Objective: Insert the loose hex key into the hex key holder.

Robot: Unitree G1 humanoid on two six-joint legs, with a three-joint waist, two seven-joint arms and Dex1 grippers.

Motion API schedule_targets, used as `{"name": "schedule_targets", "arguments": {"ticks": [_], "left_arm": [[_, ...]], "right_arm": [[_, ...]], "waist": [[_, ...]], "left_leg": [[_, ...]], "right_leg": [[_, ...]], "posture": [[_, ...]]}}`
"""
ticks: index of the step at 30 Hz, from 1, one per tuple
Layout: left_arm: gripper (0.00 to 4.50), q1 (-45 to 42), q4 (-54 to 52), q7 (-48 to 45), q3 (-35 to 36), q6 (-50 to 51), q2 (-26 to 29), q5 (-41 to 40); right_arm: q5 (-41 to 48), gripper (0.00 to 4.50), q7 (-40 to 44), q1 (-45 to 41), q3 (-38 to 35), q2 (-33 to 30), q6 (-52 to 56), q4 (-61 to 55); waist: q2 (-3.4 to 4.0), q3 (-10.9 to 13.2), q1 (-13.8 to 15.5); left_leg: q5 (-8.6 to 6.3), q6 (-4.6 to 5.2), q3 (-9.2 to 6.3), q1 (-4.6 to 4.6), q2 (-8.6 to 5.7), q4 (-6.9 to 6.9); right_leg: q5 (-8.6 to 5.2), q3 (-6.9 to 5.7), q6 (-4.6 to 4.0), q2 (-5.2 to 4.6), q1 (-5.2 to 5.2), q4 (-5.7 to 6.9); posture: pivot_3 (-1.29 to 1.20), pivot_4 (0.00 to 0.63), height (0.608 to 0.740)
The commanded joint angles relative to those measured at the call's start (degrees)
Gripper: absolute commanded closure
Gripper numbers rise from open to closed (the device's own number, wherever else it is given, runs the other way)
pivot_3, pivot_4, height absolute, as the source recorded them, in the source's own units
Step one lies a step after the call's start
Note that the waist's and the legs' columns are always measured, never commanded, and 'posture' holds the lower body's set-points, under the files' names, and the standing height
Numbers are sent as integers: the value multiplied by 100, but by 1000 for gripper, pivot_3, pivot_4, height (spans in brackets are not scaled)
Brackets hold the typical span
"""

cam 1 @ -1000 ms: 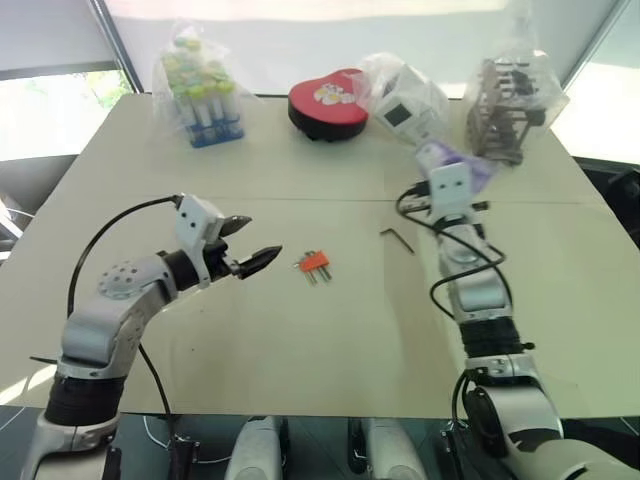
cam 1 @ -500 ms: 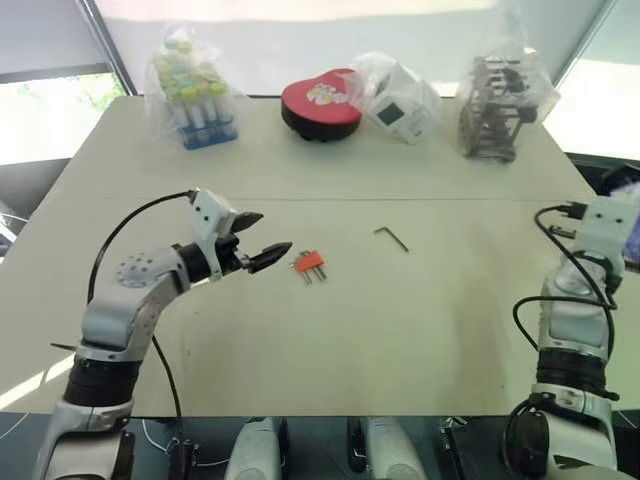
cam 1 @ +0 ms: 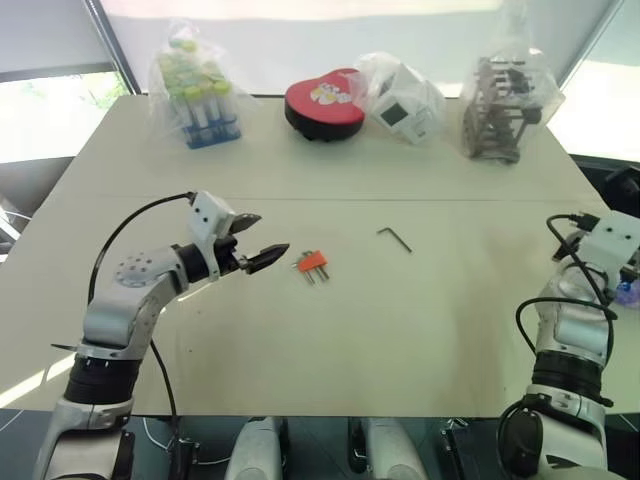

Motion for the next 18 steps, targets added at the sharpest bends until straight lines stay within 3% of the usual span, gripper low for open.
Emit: {"name": "schedule_targets", "arguments": {"ticks": [1, 4, 9, 12, 18], "left_arm": [[0, -33, -170, -21, 107, -87, 47, -8], [0, -44, -166, -29, 112, -75, 53, -17], [0, -54, -153, -96, 117, -23, 140, -14], [0, -34, -186, -124, 168, 39, 205, -68], [0, 157, -513, -242, 332, 422, 425, -360]], "right_arm": [[307, 39, 911, 81, 453, -117, -182, -825], [906, 39, 2334, 182, 1164, -235, -27, -1634], [2284, 39, 4676, 303, 2184, -898, 1226, -2759], [2902, 39, 5474, 136, 2432, -1169, 1819, -2837], [2424, 39, 6728, -643, 3273, -1457, 1156, -1633]], "waist": [[0, 0, 0], [4, 2, -28], [4, 2, 34], [-1, 2, 82], [-3, 3, 33]], "left_leg": [[0, 0, 0, 0, 0, 0], [0, 1, -1, 1, 1, 0], [-1, 1, -9, 0, 4, -2], [-1, 1, -11, -8, 1, 2], [-1, 2, -6, -9, -5, 7]], "right_leg": [[0, 0, 0, 0, 0, 0], [0, 0, 0, 2, -1, 0], [0, -2, 0, 6, -3, 3], [0, -6, 0, -1, -1, -3], [0, -5, -1, -8, -1, -8]], "posture": [[0, 150, 740], [0, 150, 740], [0, 150, 740], [0, 150, 740], [0, 150, 740]]}}
